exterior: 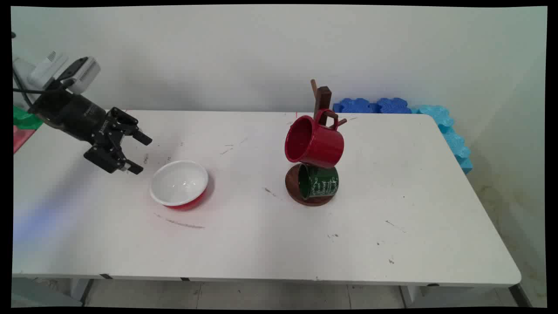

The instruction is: Pick up the red mug from the rack

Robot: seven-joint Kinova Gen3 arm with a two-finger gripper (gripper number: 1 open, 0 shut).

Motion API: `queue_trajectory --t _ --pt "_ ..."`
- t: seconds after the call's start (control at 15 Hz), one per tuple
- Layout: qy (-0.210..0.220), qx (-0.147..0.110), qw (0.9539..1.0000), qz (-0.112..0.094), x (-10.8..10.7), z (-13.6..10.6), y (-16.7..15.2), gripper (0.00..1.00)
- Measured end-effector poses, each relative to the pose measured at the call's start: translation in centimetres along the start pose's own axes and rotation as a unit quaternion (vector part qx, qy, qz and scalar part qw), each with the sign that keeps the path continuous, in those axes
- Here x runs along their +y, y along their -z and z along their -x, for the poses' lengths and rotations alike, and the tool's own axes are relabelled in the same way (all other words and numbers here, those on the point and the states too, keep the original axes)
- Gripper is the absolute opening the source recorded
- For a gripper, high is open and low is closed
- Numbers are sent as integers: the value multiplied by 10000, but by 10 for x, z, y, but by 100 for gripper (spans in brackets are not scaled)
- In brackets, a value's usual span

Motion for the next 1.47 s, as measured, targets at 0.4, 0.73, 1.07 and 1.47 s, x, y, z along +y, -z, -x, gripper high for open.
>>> queue_trajectory --t 0.4,0.73,1.07,1.47 --pt "87 91 9999 -34 4 -12 2 100" --pt "168 181 9997 -44 7 -26 6 100" --pt "249 293 9992 -48 12 -44 11 100" --pt "419 456 9981 -78 19 -66 15 100"
